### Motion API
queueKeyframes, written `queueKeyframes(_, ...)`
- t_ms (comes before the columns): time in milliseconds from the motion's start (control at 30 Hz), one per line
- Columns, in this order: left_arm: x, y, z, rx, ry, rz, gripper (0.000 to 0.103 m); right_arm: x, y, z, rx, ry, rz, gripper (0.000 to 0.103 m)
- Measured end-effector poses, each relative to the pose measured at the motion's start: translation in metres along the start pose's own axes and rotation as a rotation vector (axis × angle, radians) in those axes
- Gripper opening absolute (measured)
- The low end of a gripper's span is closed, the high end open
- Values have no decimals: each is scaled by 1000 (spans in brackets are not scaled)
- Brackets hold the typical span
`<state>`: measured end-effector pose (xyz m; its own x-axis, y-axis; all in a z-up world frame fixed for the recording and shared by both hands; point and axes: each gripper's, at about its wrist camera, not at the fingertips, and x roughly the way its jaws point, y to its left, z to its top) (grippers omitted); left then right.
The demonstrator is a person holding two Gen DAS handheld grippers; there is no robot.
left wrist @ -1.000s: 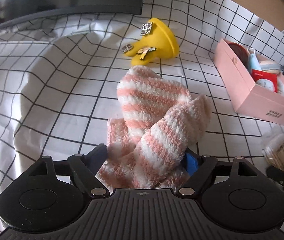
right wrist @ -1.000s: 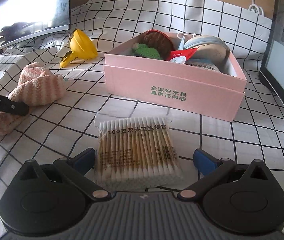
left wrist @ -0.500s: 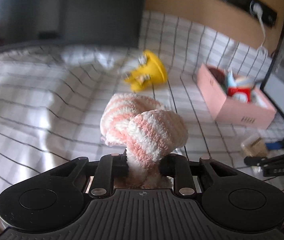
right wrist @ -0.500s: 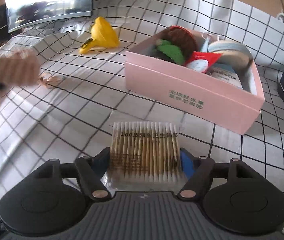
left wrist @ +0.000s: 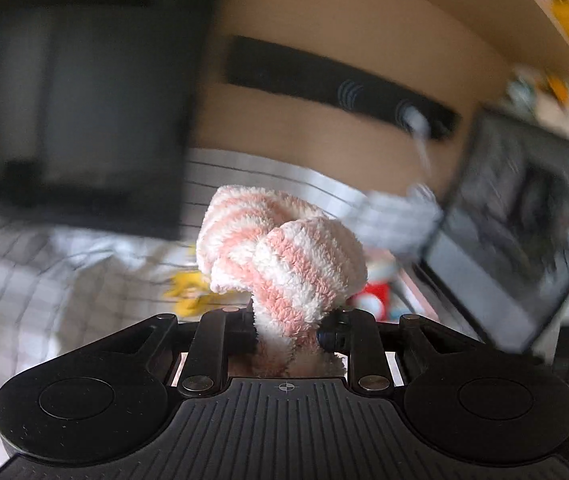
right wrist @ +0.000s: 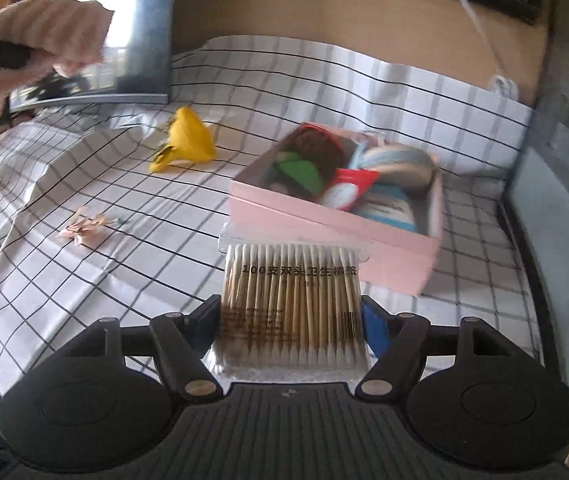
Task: Organize soft objects
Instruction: 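Lower the towel into the pink box with the left tool while the right tool carries the swab pack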
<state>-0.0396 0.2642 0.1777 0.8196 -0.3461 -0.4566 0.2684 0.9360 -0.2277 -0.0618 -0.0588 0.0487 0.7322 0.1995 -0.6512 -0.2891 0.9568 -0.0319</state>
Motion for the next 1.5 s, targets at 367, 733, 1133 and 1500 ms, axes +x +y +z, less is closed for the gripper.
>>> queueKeyframes(367, 146, -114, 61, 105, -112, -295, 31, -48, -35, -23, 112, -48, -173, 72)
queueKeyframes(733, 309, -114, -27, 168, 271, -39, 35, -66, -54, -55, 179, 48, -254, 72)
queueKeyframes(1133, 259, -110, 26, 34, 123, -253, 34, -46, -38, -27, 89, -4, -176, 72)
queueKeyframes(1500, 257, -122, 39, 113, 240, -155, 34, -26, -36, 4, 63, -38, -149, 72)
